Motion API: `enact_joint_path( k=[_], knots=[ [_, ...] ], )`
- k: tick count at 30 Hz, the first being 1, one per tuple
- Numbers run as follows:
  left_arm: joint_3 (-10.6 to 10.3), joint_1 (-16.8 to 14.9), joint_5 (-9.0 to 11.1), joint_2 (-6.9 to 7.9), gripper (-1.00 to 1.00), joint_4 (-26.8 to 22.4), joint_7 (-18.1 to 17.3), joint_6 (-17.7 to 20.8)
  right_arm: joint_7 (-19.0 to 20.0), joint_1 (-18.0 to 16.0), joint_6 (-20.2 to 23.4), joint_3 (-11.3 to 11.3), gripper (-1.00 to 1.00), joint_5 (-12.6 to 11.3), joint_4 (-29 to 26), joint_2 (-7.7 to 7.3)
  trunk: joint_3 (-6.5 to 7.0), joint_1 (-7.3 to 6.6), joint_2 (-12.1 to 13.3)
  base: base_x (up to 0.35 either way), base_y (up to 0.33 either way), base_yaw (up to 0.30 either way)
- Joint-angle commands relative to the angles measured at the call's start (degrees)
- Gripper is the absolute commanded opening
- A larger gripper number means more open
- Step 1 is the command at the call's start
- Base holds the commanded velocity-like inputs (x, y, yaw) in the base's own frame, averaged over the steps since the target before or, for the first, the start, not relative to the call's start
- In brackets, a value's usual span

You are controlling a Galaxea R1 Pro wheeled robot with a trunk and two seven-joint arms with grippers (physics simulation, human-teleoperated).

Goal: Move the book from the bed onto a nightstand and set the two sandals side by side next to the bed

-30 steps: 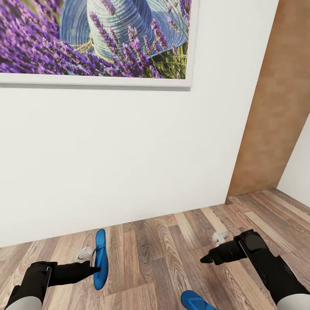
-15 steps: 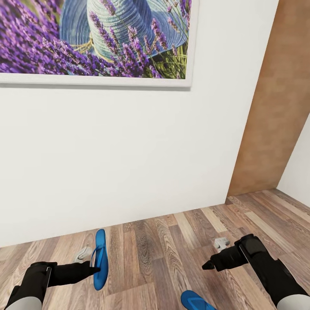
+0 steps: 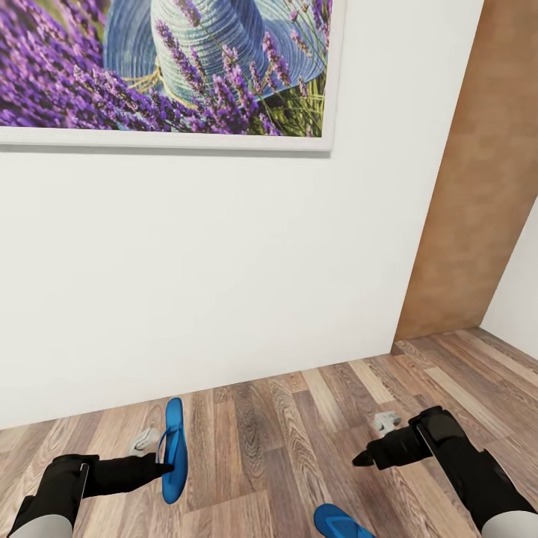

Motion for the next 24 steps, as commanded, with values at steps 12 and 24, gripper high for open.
enact_joint_path(
  k=[12,24],
  knots=[
    [0.26,-0.06,-0.56,-0.11,-1.00,0.01,-0.50,0.58,-2.07,-0.04,-0.01,-1.49,1.00,0.40,4.28,-0.01,-0.06,-0.01,-0.03,0.000,0.000,0.000],
    [0.61,-0.06,-0.55,-0.03,-1.00,-0.02,-0.37,0.58,-2.30,-0.07,-0.14,-12.53,1.00,0.02,13.25,2.38,-0.06,-0.01,-0.03,0.000,0.000,0.000]
  ],
)
